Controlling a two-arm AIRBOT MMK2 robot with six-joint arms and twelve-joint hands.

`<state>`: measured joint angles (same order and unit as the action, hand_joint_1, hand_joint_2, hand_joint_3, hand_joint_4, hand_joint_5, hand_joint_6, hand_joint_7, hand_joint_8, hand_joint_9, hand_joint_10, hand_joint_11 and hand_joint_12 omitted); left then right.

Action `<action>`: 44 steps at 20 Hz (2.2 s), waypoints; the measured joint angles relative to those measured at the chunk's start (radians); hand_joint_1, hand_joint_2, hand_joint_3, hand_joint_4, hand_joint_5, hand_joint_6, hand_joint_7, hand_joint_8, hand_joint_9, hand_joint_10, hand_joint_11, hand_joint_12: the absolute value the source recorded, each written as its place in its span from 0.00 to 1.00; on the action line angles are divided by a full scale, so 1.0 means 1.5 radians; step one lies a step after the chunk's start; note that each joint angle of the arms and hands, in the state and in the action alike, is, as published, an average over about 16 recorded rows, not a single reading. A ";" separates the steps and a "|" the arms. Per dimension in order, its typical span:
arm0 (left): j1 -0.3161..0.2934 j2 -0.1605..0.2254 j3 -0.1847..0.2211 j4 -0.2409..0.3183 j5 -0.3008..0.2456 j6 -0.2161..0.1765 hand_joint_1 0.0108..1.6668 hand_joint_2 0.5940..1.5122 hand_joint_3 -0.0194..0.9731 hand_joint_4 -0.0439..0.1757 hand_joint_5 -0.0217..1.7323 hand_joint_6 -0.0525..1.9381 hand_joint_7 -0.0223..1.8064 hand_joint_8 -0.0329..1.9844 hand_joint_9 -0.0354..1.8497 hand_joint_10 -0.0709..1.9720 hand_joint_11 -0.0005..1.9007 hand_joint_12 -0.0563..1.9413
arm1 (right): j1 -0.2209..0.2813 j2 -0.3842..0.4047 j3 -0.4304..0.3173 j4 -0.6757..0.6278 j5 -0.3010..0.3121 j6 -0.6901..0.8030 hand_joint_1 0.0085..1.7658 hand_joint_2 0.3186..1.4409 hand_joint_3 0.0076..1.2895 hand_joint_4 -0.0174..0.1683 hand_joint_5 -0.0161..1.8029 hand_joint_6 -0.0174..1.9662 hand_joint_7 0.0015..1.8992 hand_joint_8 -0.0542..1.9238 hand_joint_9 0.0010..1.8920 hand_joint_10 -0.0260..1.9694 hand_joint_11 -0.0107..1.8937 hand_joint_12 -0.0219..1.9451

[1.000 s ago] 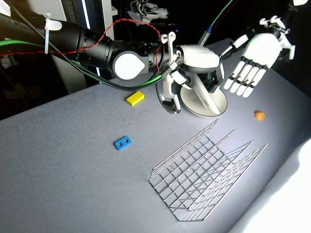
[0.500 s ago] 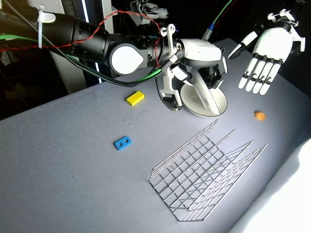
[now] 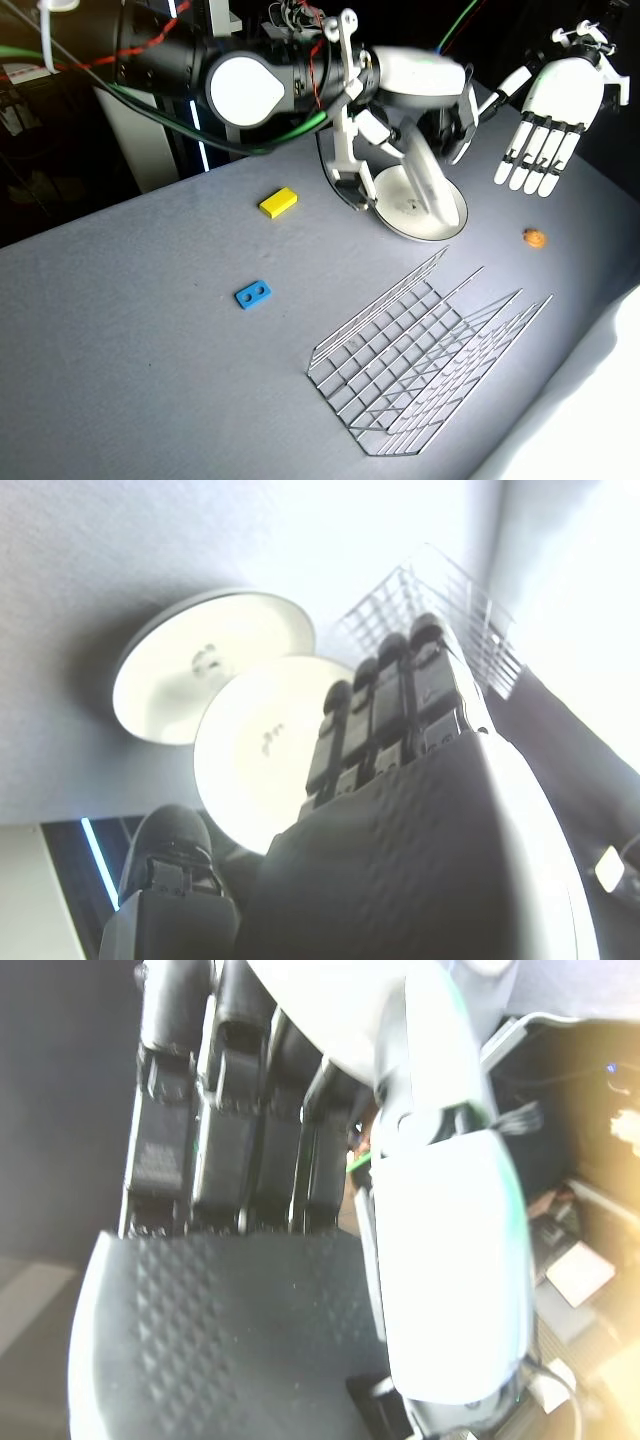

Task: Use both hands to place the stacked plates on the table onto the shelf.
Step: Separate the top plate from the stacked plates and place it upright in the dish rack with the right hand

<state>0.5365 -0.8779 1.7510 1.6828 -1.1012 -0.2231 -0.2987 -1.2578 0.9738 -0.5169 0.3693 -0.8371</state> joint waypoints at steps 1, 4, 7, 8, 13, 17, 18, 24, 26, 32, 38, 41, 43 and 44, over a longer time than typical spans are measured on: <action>0.003 -0.001 0.003 0.000 0.003 0.000 0.00 0.60 0.04 0.23 0.03 0.03 0.03 0.01 0.03 0.04 0.01 0.03 | 0.009 0.008 -0.002 -0.024 -0.001 0.037 0.68 0.62 0.01 0.16 0.50 0.51 0.53 0.45 0.63 0.11 0.46 0.50; 0.014 -0.004 0.014 0.001 0.010 0.000 0.00 0.60 0.04 0.23 0.03 0.03 0.03 0.01 0.03 0.04 0.01 0.03 | 0.038 0.030 -0.005 -0.095 -0.004 0.161 0.69 0.62 0.01 0.14 0.50 0.51 0.53 0.45 0.62 0.14 0.46 0.50; 0.024 -0.008 0.024 0.002 0.017 0.000 0.00 0.60 0.04 0.23 0.03 0.03 0.02 0.01 0.03 0.04 0.01 0.03 | 0.069 0.051 -0.003 -0.164 -0.014 0.298 0.69 0.62 0.01 0.12 0.50 0.50 0.54 0.45 0.60 0.21 0.47 0.50; 0.027 -0.009 0.027 0.003 0.019 0.000 0.00 0.60 0.04 0.23 0.03 0.03 0.02 0.01 0.03 0.04 0.01 0.03 | 0.079 0.057 -0.001 -0.184 -0.020 0.344 0.69 0.62 0.01 0.11 0.50 0.50 0.54 0.44 0.60 0.21 0.47 0.50; 0.040 -0.014 0.039 0.003 0.027 0.000 0.00 0.60 0.04 0.24 0.03 0.03 0.02 0.01 0.03 0.04 0.01 0.03 | 0.121 0.080 0.015 -0.246 -0.071 0.537 0.70 0.62 0.01 0.08 0.51 0.48 0.56 0.43 0.61 0.22 0.48 0.49; 0.043 -0.015 0.041 0.002 0.028 0.000 0.00 0.60 0.04 0.24 0.04 0.03 0.03 0.01 0.03 0.04 0.01 0.03 | 0.143 0.092 0.027 -0.214 -0.121 0.597 0.70 0.62 0.01 0.06 0.51 0.47 0.57 0.42 0.64 0.19 0.50 0.47; 0.043 -0.015 0.041 0.002 0.028 0.000 0.00 0.60 0.04 0.24 0.04 0.03 0.03 0.01 0.03 0.04 0.01 0.03 | 0.148 0.094 0.031 -0.203 -0.134 0.606 0.71 0.62 0.01 0.05 0.52 0.46 0.57 0.42 0.64 0.19 0.50 0.47; 0.044 -0.015 0.041 0.002 0.028 0.000 0.00 0.60 0.04 0.23 0.05 0.03 0.03 0.01 0.03 0.04 0.01 0.03 | 0.161 0.104 0.056 -0.133 -0.200 0.621 0.71 0.62 0.01 0.05 0.52 0.44 0.58 0.41 0.66 0.19 0.52 0.46; 0.044 -0.015 0.041 0.002 0.028 0.000 0.00 0.60 0.04 0.23 0.05 0.03 0.03 0.01 0.03 0.04 0.01 0.03 | 0.163 0.106 0.066 -0.113 -0.213 0.621 0.72 0.62 0.01 0.05 0.52 0.44 0.58 0.42 0.66 0.18 0.52 0.47; 0.044 -0.015 0.038 0.002 0.023 -0.003 0.00 0.60 0.04 0.23 0.05 0.03 0.03 0.01 0.03 0.04 0.01 0.03 | 0.168 0.110 0.091 -0.057 -0.241 0.619 0.73 0.62 0.01 0.05 0.52 0.44 0.58 0.42 0.64 0.25 0.52 0.48; 0.046 -0.015 0.019 0.009 0.011 -0.004 0.00 0.60 0.04 0.23 0.05 0.03 0.03 0.01 0.03 0.04 0.01 0.03 | 0.167 0.111 0.121 0.009 -0.262 0.613 0.74 0.62 0.01 0.06 0.51 0.44 0.56 0.43 0.61 0.33 0.51 0.50; 0.047 -0.016 0.004 0.016 0.004 -0.001 0.00 0.60 0.04 0.23 0.05 0.03 0.03 0.01 0.03 0.04 0.01 0.03 | 0.163 0.109 0.140 0.040 -0.266 0.610 0.74 0.63 0.01 0.06 0.51 0.45 0.56 0.43 0.61 0.30 0.50 0.50; 0.049 -0.018 -0.006 0.021 0.001 0.001 0.00 0.60 0.04 0.23 0.05 0.03 0.03 0.01 0.03 0.04 0.01 0.03 | 0.159 0.106 0.156 0.059 -0.264 0.608 0.74 0.64 0.01 0.07 0.51 0.46 0.56 0.43 0.61 0.33 0.50 0.50; 0.050 -0.019 -0.011 0.024 0.000 0.002 0.00 0.60 0.04 0.23 0.05 0.03 0.03 0.01 0.03 0.04 0.01 0.03 | 0.157 0.103 0.164 0.067 -0.262 0.606 0.75 0.64 0.01 0.07 0.51 0.47 0.56 0.43 0.60 0.34 0.50 0.50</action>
<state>0.6120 -0.9064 1.7343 1.7181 -1.1012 -0.2201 -0.0639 -1.1026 1.2194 -0.4157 -0.0241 0.0726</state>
